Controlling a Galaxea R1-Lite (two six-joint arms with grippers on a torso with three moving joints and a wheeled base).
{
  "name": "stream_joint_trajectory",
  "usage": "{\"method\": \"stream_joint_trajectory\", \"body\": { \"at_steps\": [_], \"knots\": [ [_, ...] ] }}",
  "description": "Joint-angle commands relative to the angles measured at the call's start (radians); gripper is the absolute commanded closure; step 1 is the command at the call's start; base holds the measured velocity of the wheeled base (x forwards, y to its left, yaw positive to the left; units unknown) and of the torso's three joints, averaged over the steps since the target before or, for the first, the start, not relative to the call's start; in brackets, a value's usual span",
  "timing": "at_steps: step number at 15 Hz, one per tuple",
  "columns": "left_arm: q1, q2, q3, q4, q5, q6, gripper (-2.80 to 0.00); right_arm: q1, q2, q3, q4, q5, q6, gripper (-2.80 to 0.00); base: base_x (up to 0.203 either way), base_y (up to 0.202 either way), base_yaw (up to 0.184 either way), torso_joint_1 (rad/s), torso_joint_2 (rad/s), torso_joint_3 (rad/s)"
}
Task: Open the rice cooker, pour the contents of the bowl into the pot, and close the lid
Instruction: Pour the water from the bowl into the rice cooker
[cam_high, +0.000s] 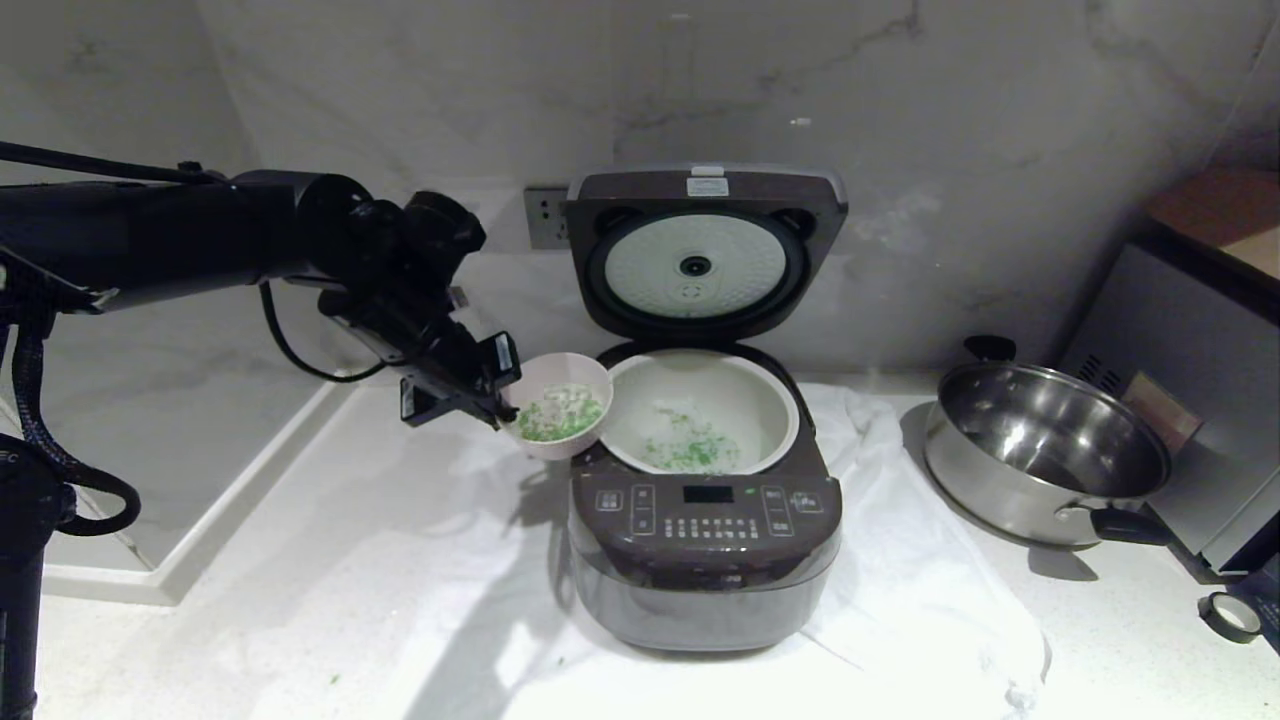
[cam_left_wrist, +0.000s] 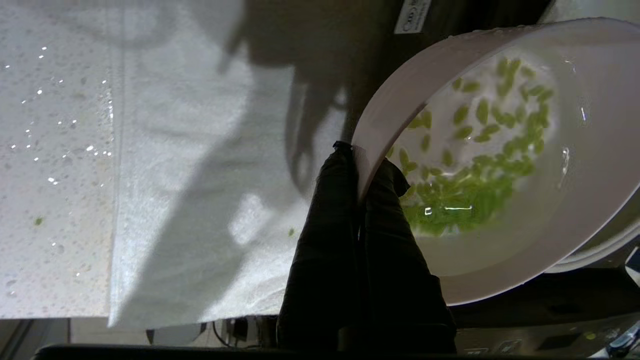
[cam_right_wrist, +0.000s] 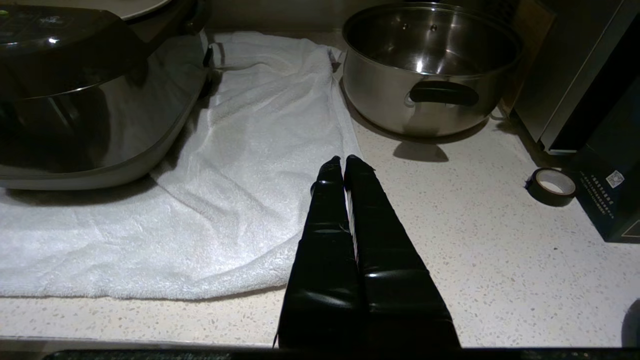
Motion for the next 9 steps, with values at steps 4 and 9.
{"method": "stream_joint_trajectory", "body": {
  "at_steps": [4, 9],
  "knots": [
    [-0.084, 0.008, -0.001, -0.040, -0.001, -0.033, 0.00, 0.000, 0.001, 0.000, 0.000, 0.000, 0.000, 0.00, 0.000, 0.000, 0.000, 0.000, 0.00, 0.000],
    [-0.208, 0.039, -0.001, -0.196, 0.033, -0.109, 0.00, 0.000, 0.001, 0.000, 0.000, 0.000, 0.000, 0.00, 0.000, 0.000, 0.000, 0.000, 0.00, 0.000]
  ]
}}
